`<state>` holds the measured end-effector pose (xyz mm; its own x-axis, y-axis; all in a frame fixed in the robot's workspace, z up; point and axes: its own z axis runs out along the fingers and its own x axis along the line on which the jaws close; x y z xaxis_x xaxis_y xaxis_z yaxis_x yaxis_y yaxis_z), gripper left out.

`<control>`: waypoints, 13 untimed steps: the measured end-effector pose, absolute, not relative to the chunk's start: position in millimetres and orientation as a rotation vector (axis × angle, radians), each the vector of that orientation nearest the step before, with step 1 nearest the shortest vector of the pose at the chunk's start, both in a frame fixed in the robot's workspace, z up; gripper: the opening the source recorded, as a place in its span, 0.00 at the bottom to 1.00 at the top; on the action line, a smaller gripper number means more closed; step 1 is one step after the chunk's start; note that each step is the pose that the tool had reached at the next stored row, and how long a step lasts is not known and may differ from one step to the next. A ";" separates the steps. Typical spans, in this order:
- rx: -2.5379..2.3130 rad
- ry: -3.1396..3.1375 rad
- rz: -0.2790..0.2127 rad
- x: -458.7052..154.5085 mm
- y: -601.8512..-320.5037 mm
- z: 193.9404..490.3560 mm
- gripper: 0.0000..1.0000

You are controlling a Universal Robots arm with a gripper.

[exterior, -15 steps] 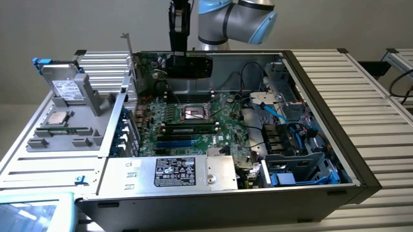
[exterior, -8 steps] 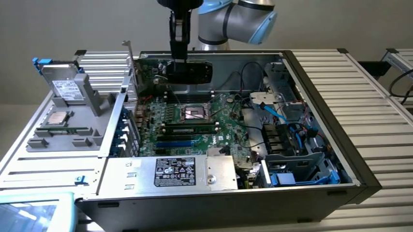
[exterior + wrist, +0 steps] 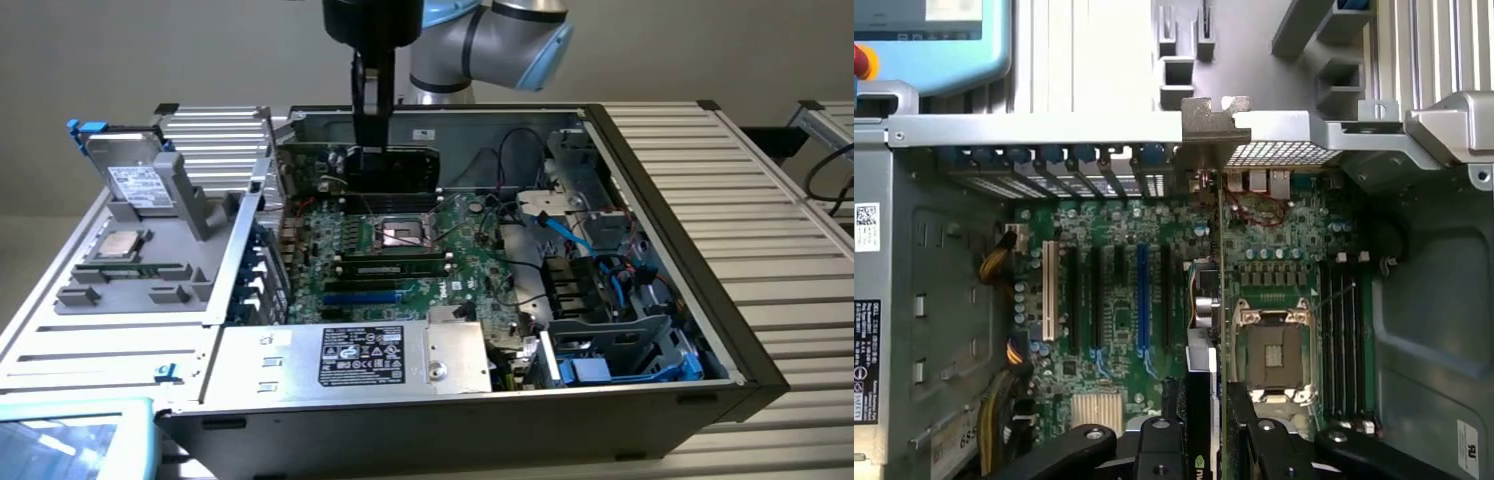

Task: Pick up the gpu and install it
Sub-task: 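Insert the gpu into the slot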

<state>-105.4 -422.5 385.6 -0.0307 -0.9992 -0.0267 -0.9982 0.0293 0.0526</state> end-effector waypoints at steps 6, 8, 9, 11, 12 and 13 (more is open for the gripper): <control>2.182 -2.246 -0.103 -105.4 -433.4 374.7 0.27; 2.185 -2.247 -0.108 -105.4 -437.1 371.1 0.27; 2.186 -2.248 -0.111 -105.4 -439.0 369.4 0.27; 2.189 -2.250 -0.116 -105.4 -442.8 365.6 0.27; 2.190 -2.250 -0.118 -105.4 -444.4 363.9 0.27; 2.191 -2.251 -0.121 -105.4 -446.3 362.0 0.27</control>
